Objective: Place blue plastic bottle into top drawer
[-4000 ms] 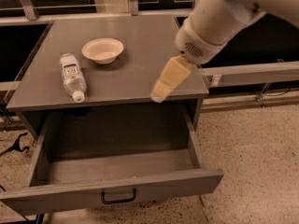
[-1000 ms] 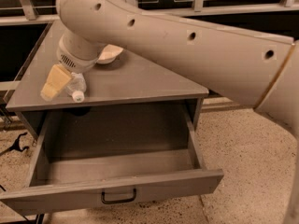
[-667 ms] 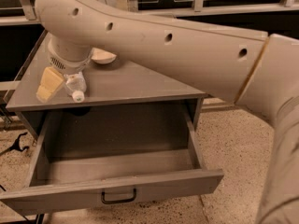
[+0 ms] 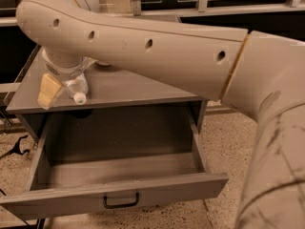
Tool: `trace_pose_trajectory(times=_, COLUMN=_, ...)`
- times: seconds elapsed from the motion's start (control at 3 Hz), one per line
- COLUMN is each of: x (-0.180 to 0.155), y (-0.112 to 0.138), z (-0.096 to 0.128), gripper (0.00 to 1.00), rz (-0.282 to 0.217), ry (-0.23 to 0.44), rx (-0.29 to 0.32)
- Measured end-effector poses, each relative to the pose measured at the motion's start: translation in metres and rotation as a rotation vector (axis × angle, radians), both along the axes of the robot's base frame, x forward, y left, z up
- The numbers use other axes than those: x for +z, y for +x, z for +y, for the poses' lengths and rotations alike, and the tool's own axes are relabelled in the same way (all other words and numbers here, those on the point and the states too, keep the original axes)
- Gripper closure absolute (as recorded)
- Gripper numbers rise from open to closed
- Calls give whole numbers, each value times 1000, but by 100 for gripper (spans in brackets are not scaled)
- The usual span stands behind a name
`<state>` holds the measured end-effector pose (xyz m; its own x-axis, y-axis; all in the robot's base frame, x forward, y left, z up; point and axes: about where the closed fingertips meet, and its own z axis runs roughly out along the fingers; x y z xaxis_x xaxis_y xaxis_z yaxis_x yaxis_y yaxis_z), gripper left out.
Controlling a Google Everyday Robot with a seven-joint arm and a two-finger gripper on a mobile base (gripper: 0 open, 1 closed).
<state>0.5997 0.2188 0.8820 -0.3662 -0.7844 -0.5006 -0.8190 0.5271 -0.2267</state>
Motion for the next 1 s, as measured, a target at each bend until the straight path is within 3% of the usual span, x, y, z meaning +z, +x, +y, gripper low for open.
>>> trace_pose_trajectory(times=1.0, x=-33, y=10, z=-11, gripper=0, rz=16, ry=-63, rx=-69)
